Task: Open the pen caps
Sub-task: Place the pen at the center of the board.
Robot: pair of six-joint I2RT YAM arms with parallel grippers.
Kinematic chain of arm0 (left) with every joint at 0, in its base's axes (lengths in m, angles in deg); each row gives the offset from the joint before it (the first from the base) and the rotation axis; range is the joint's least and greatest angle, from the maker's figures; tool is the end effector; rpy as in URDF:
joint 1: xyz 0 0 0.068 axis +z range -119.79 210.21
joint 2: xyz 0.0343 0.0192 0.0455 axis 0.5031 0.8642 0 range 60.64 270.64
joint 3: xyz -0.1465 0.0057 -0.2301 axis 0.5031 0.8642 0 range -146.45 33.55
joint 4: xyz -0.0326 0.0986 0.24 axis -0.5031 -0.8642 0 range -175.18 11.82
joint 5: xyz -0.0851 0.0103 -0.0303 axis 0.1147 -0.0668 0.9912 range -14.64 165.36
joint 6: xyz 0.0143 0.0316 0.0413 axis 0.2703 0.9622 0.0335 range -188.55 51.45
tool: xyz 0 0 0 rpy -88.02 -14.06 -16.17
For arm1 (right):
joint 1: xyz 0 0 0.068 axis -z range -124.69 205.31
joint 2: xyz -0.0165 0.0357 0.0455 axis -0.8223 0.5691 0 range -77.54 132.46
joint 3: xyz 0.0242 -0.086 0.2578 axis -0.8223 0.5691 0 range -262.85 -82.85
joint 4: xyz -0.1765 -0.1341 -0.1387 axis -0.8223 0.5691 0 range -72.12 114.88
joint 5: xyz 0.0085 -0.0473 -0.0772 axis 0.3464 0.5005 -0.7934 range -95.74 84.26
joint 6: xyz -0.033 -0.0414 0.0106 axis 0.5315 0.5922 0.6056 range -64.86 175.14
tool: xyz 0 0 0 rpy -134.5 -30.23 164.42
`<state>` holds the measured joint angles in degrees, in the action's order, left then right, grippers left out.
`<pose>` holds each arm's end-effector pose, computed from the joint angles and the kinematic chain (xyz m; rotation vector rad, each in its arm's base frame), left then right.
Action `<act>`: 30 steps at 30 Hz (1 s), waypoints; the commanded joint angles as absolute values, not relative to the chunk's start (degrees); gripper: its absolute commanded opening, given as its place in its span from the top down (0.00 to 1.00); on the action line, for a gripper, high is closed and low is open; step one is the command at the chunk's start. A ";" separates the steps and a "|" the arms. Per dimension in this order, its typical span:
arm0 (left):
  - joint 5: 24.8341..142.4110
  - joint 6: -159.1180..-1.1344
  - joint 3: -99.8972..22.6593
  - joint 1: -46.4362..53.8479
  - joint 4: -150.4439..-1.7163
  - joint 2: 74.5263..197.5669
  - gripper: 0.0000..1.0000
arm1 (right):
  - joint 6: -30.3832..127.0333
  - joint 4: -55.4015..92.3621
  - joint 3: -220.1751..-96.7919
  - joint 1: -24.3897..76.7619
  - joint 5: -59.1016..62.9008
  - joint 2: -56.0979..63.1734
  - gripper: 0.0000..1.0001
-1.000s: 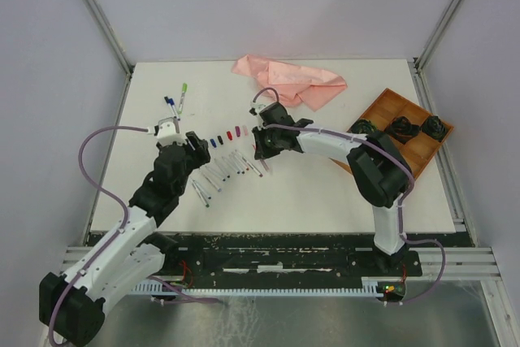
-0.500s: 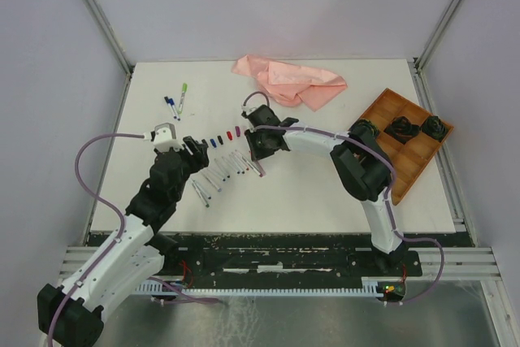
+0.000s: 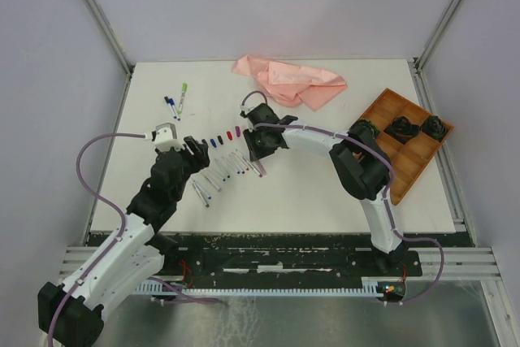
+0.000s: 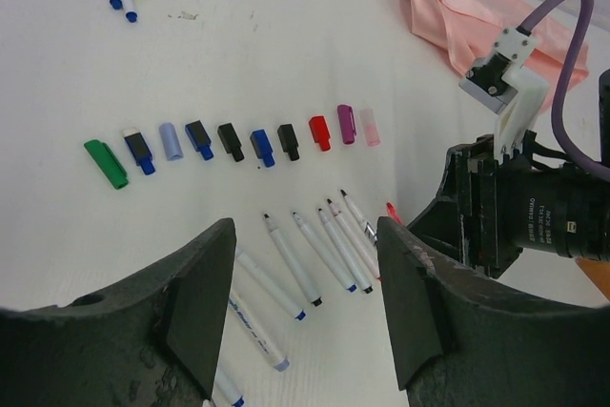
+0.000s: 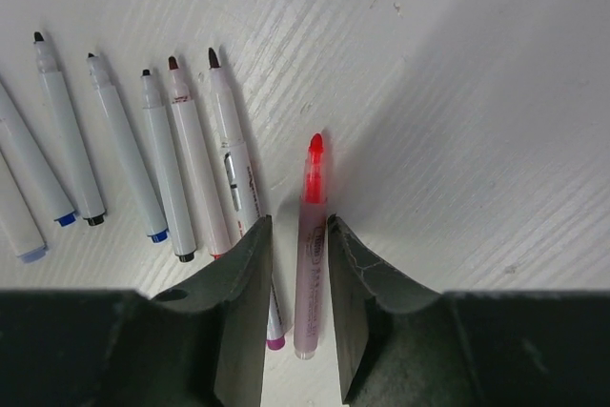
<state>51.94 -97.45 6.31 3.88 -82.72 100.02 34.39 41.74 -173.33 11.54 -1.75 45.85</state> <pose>0.1590 -0.0629 0.2576 -0.3226 1.8189 -0.2946 0.3330 0.3225 0.1594 -0.5545 2.5845 0.4989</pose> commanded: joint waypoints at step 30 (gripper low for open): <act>63.42 -89.96 -37.00 23.53 -78.02 158.78 0.24 | 62.93 54.14 -165.57 28.88 43.25 7.19 0.62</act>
<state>62.39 -95.00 -26.59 20.95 -71.46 149.67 58.74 52.71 -166.31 26.74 34.20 8.15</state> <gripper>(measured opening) 0.775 0.386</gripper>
